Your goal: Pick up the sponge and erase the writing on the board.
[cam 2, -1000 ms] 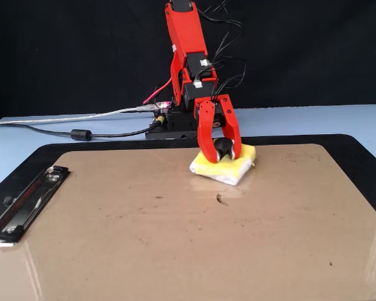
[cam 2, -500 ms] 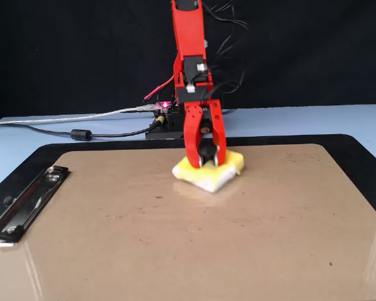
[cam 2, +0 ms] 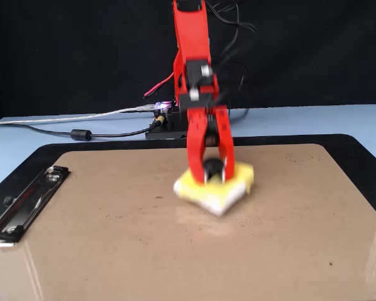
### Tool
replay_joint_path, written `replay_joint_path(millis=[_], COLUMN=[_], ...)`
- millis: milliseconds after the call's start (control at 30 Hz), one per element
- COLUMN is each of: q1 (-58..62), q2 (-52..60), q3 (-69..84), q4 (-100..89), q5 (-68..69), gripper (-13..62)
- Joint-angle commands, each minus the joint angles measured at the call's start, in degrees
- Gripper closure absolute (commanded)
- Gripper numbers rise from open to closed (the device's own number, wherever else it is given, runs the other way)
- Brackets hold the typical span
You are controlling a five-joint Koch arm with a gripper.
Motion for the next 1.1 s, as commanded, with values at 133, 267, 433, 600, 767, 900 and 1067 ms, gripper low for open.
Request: replay_joint_path(millis=[133, 267, 433, 600, 767, 900, 1067], q1=[-17.8, -33.5, -41.7, -42.2, -42.1, -42.3, -42.3], q2=[14.3, 9.9, 0.7, -0.2, 0.0, 0.1, 7.6], q3=[-4.0, -4.8, -6.1, -4.3, -0.3, 1.8, 1.8], q4=[10.1, 9.3, 4.9, 2.8, 2.6, 2.7, 6.4], q5=[-1.6, -3.6, -4.2, -4.0, -3.7, -3.6, -3.8], gripper=[57.4, 57.5, 57.4, 57.4, 51.1, 20.7, 17.1])
